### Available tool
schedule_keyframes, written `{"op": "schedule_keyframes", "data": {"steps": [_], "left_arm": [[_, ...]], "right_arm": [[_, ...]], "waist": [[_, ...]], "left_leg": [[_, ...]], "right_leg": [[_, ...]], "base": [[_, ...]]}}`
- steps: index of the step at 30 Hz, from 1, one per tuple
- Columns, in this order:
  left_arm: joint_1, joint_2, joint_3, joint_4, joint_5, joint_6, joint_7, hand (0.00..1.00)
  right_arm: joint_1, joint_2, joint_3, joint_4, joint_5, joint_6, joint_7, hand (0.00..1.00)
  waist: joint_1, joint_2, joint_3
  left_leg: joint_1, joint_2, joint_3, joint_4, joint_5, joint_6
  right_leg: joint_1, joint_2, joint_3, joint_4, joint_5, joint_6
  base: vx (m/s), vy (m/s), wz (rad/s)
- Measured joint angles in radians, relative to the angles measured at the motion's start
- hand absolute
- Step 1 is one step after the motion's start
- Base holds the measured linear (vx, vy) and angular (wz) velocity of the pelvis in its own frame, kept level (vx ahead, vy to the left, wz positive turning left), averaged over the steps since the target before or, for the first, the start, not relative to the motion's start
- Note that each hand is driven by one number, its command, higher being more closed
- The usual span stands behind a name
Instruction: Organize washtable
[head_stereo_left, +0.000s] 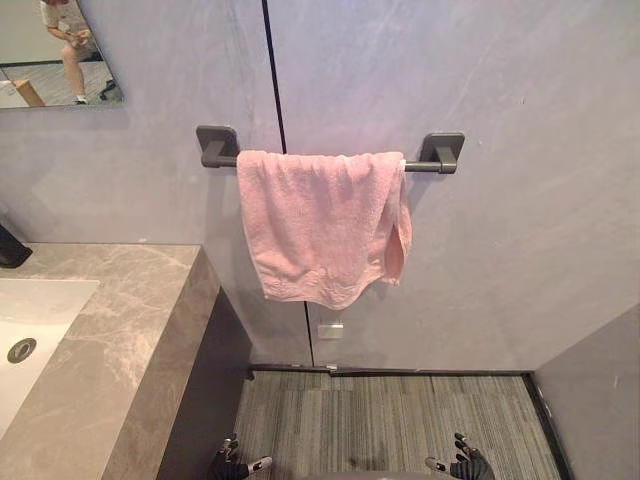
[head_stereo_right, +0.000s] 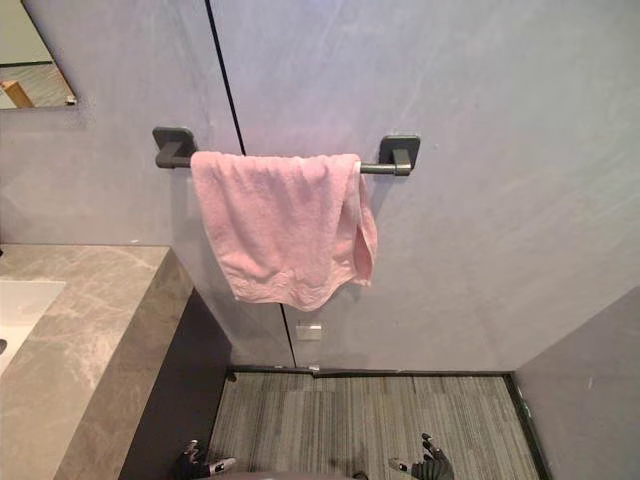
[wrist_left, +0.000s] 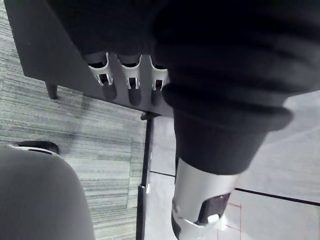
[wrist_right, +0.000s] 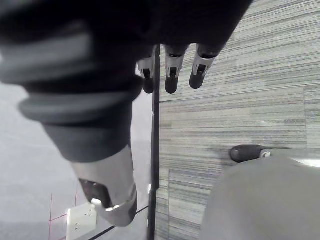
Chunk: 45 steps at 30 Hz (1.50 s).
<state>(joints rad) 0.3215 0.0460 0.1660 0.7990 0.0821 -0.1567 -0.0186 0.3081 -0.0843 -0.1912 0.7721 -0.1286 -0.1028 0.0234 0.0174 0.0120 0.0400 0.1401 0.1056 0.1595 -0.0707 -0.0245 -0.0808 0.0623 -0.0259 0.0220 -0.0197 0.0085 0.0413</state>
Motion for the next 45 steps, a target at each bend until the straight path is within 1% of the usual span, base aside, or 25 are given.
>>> {"op": "schedule_keyframes", "data": {"steps": [8,10,12,14,15,16,18,19,21,22,23,25,26,27,29,30,31,32,33,36,38,39,40,42,45], "left_arm": [[-0.015,0.007,-0.005,0.033,0.0,0.0,0.0,0.0],[-0.027,0.011,-0.007,0.032,-0.001,0.0,0.0,0.0],[-0.048,0.027,-0.009,-0.001,-0.002,0.0,0.001,0.0],[-0.075,0.027,-0.01,-0.016,-0.007,0.004,0.005,0.0],[-0.089,0.03,-0.011,-0.026,-0.01,0.005,0.007,0.0],[-0.117,0.036,-0.024,-0.044,-0.012,0.006,0.016,0.0],[-0.137,0.035,-0.044,-0.065,-0.023,0.006,0.019,0.0],[-0.15,0.036,-0.046,-0.067,-0.032,0.007,0.019,0.0],[-0.145,0.011,-0.046,-0.067,-0.034,0.016,0.02,0.0],[-0.137,-0.006,-0.049,-0.065,-0.035,0.02,0.021,0.0],[-0.128,-0.018,-0.051,-0.079,-0.051,0.016,0.023,0.0],[-0.143,-0.024,-0.058,-0.081,-0.064,0.016,0.032,0.0],[-0.151,-0.034,-0.075,-0.082,-0.075,0.016,0.043,0.0],[-0.145,-0.046,-0.103,-0.082,-0.078,0.016,0.045,0.0],[-0.146,-0.045,-0.121,-0.082,-0.091,0.015,0.046,0.0],[-0.157,-0.042,-0.126,-0.083,-0.107,0.016,0.045,0.0],[-0.164,-0.04,-0.124,-0.084,-0.112,0.016,0.046,0.0],[-0.17,-0.024,-0.123,-0.091,-0.113,0.016,0.047,0.0],[-0.165,-0.018,-0.123,-0.104,-0.116,0.015,0.047,0.0],[-0.147,-0.029,-0.122,-0.101,-0.12,0.016,0.046,0.0],[-0.145,-0.031,-0.122,-0.1,-0.121,0.018,0.046,0.0],[-0.144,-0.032,-0.121,-0.099,-0.121,0.018,0.046,0.0],[-0.15,-0.033,-0.122,-0.095,-0.12,0.018,0.046,0.0],[-0.16,-0.028,-0.119,-0.088,-0.119,0.018,0.046,0.0],[-0.165,0.005,-0.115,-0.058,-0.117,0.022,0.046,0.0]], "right_arm": [[-0.002,0.001,0.005,0.025,-0.002,0.003,-0.001,0.0],[-0.016,0.0,0.012,0.025,-0.003,0.003,-0.001,0.0],[-0.029,0.001,0.042,0.02,-0.006,0.003,-0.001,0.0],[-0.035,0.002,0.046,0.003,-0.01,0.004,-0.001,0.0],[-0.033,0.005,0.052,-0.005,-0.01,0.005,-0.001,0.0],[-0.013,0.022,0.053,-0.015,-0.008,0.004,-0.001,0.0],[-0.001,0.036,0.052,-0.017,0.001,0.004,-0.002,0.0],[-0.014,0.04,0.052,-0.032,0.001,0.005,-0.001,0.0],[-0.04,0.036,0.05,-0.05,0.003,0.008,-0.005,0.0],[-0.046,0.027,0.052,-0.064,0.005,0.007,-0.008,0.0],[-0.059,0.024,0.06,-0.09,0.016,0.008,-0.02,0.0],[-0.087,0.017,0.086,-0.111,0.023,0.009,-0.023,0.0],[-0.11,0.011,0.09,-0.125,0.033,0.005,-0.027,0.0],[-0.122,0.005,0.093,-0.118,0.044,0.001,-0.036,0.0],[-0.137,-0.001,0.093,-0.102,0.044,0.001,-0.044,0.0],[-0.157,-0.006,0.091,-0.063,0.045,0.004,-0.046,0.0],[-0.164,-0.006,0.089,-0.06,0.047,0.005,-0.047,0.0],[-0.169,-0.007,0.089,-0.061,0.049,0.005,-0.054,0.0],[-0.163,-0.01,0.09,-0.06,0.049,0.005,-0.058,0.0],[-0.166,-0.021,0.081,-0.04,0.049,0.005,-0.062,0.0],[-0.173,-0.019,0.069,-0.012,0.049,0.005,-0.062,0.0],[-0.175,-0.019,0.063,-0.003,0.049,0.006,-0.063,0.0],[-0.172,-0.018,0.034,0.004,0.05,0.011,-0.063,0.0],[-0.178,-0.017,0.009,0.026,0.052,0.013,-0.063,0.0],[-0.189,0.001,0.002,0.066,0.057,0.016,-0.064,0.0]], "waist": [[0.008,-0.004,0.005],[0.026,-0.011,0.014],[0.026,-0.037,0.037],[0.029,-0.027,0.047],[0.025,-0.038,0.05],[0.023,-0.059,0.051],[0.027,-0.082,0.041],[0.028,-0.104,0.037],[0.038,-0.078,0.049],[0.057,-0.063,0.048],[0.08,-0.065,0.053],[0.08,-0.063,0.056],[0.073,-0.03,0.076],[0.053,-0.002,0.088],[0.05,-0.005,0.095],[0.05,-0.006,0.101],[0.05,-0.013,0.107],[0.047,-0.048,0.127],[0.04,-0.066,0.132],[0.017,-0.045,0.123],[-0.004,-0.017,0.109],[-0.011,-0.013,0.107],[-0.03,0.015,0.091],[-0.043,0.036,0.078],[-0.031,0.033,0.074]], "left_leg": [[-0.002,0.002,0.03,0.003,-0.008,-0.005],[-0.026,0.013,0.054,0.05,-0.034,-0.007],[-0.104,0.019,0.049,0.19,-0.096,-0.004],[-0.172,0.035,0.007,0.265,-0.121,-0.004],[-0.189,0.036,-0.01,0.274,-0.119,-0.006],[-0.235,0.028,-0.074,0.307,-0.117,-0.01],[-0.302,0.024,-0.142,0.351,-0.111,-0.022],[-0.341,0.031,-0.158,0.382,-0.095,-0.042],[-0.356,0.067,-0.142,0.377,-0.052,-0.045],[-0.354,0.09,-0.124,0.365,-0.028,-0.048],[-0.368,0.096,-0.115,0.355,0.012,-0.045],[-0.394,0.106,-0.116,0.345,0.041,-0.052],[-0.408,0.129,-0.139,0.324,0.074,-0.065],[-0.408,0.151,-0.144,0.26,0.149,-0.084],[-0.4,0.155,-0.133,0.172,0.238,-0.102],[-0.396,0.153,-0.095,0.171,0.239,-0.101],[-0.403,0.145,-0.075,0.226,0.201,-0.1],[-0.416,0.115,-0.051,0.387,0.106,-0.066],[-0.402,0.105,-0.024,0.562,0.011,-0.049],[-0.278,0.116,0.024,0.646,-0.099,-0.035],[-0.151,0.121,0.081,0.551,-0.119,-0.029],[-0.104,0.118,0.103,0.479,-0.118,-0.03],[-0.014,0.094,0.134,0.249,-0.078,-0.051],[0.012,0.084,0.143,0.104,-0.049,-0.045],[0.009,0.074,0.143,0.077,-0.052,-0.045]], "right_leg": [[-0.031,0.009,0.026,0.031,-0.014,0.001],[-0.09,0.012,0.043,0.131,-0.057,0.004],[-0.176,0.006,0.047,0.297,-0.125,0.013],[-0.232,0.01,0.058,0.405,-0.171,0.037],[-0.259,0.004,0.062,0.493,-0.204,0.024],[-0.272,-0.03,0.061,0.65,-0.256,0.026],[-0.248,-0.068,0.09,0.728,-0.281,0.049],[-0.242,-0.057,0.121,0.72,-0.305,0.07],[-0.237,-0.016,0.123,0.699,-0.309,0.064],[-0.22,0.002,0.129,0.665,-0.316,0.061],[-0.202,0.008,0.137,0.621,-0.36,0.043],[-0.196,0.019,0.115,0.571,-0.411,-0.004],[-0.189,0.046,0.07,0.554,-0.42,-0.02],[-0.19,0.069,0.003,0.556,-0.406,-0.044],[-0.199,0.082,-0.039,0.541,-0.388,-0.074],[-0.203,0.076,-0.097,0.509,-0.364,-0.118],[-0.204,0.069,-0.113,0.502,-0.356,-0.132],[-0.206,0.034,-0.145,0.499,-0.345,-0.15],[-0.197,0.012,-0.172,0.47,-0.32,-0.149],[-0.175,0.009,-0.229,0.404,-0.271,-0.153],[-0.173,0.01,-0.264,0.373,-0.245,-0.155],[-0.173,0.011,-0.279,0.358,-0.234,-0.153],[-0.174,0.019,-0.32,0.307,-0.199,-0.138],[-0.175,0.032,-0.352,0.251,-0.157,-0.124],[-0.155,0.039,-0.357,0.167,-0.083,-0.105]], "base": [[-0.02,-0.007,-0.12],[-0.02,-0.027,-0.28],[-0.05,-0.045,0.02],[-0.03,-0.052,0.32],[0.01,-0.085,0.98],[0.03,-0.159,1.26],[0.02,-0.334,1.19],[-0.01,-0.345,0.82],[-0.08,-0.263,0.36],[-0.18,-0.314,-0.01],[-0.16,-0.265,0.06],[-0.16,-0.251,0.32],[-0.26,-0.32,0.9],[-0.28,-0.306,1.03],[-0.26,-0.226,0.84],[-0.23,-0.201,0.72],[-0.27,-0.235,0.9],[-0.21,-0.2,0.9],[-0.23,-0.187,0.83],[-0.16,-0.046,0.6],[-0.15,0.055,0.6],[-0.2,0.112,0.96],[-0.18,0.111,0.89],[-0.2,0.156,0.68],[-0.19,0.183,0.1]]}}
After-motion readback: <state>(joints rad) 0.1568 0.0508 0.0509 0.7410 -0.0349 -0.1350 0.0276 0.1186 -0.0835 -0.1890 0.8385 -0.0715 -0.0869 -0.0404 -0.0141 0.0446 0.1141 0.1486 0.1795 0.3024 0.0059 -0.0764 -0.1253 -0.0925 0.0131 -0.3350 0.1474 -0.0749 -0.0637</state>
